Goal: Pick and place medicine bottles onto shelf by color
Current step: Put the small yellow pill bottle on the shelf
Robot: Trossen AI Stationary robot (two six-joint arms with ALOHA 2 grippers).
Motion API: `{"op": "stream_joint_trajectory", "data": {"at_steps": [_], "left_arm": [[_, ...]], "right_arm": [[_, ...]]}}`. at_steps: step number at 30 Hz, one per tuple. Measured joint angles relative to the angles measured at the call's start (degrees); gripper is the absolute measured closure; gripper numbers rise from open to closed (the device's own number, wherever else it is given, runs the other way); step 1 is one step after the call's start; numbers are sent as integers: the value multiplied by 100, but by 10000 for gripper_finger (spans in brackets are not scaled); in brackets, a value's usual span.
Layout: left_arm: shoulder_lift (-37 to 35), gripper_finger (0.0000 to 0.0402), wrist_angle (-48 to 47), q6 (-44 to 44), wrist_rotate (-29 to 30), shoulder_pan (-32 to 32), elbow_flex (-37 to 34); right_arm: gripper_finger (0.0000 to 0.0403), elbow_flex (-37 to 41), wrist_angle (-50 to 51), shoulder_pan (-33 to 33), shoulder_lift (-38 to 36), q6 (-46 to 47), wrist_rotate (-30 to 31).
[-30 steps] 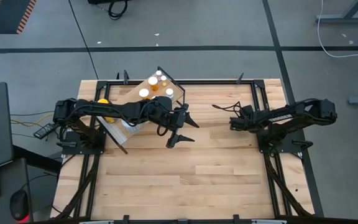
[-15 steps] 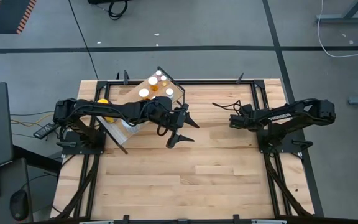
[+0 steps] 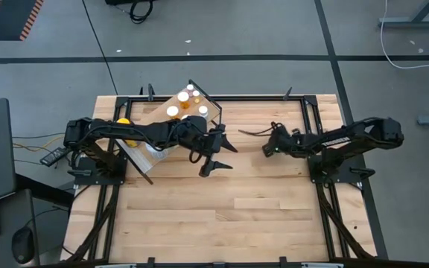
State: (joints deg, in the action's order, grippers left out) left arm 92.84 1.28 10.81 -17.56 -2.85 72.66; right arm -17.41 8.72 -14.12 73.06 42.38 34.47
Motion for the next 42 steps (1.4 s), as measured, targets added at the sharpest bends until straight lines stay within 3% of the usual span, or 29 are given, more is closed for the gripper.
{"op": "stream_joint_trajectory", "data": {"at_steps": [7, 11, 17, 21, 33, 37, 42], "left_arm": [[-85, 111, -423, -1, 315, -2, 2], [-267, 111, -587, -2, 367, -2, 4], [-364, 111, -698, -136, 385, 56, 7], [-365, 111, -1029, -274, 447, 127, 4], [-365, 111, -1220, -401, 744, 758, 4], [-365, 111, -1176, -427, 824, 989, 4], [-365, 111, -1176, -533, 1371, 1194, 7]], "right_arm": [[286, 10, -1223, 701, 12, -511, -1721], [286, 17, -1580, 1305, 17, -479, -2247], [286, 15, -2272, 2290, 15, -504, -1534], [286, 9, -2775, 2595, 202, -740, -1157], [282, -1323, -3062, 2648, 2388, -2162, -1113], [280, -1855, -3013, 2648, 2803, -2882, -1201], [279, -2426, -3000, 2637, 3041, -3536, -1232]]}}
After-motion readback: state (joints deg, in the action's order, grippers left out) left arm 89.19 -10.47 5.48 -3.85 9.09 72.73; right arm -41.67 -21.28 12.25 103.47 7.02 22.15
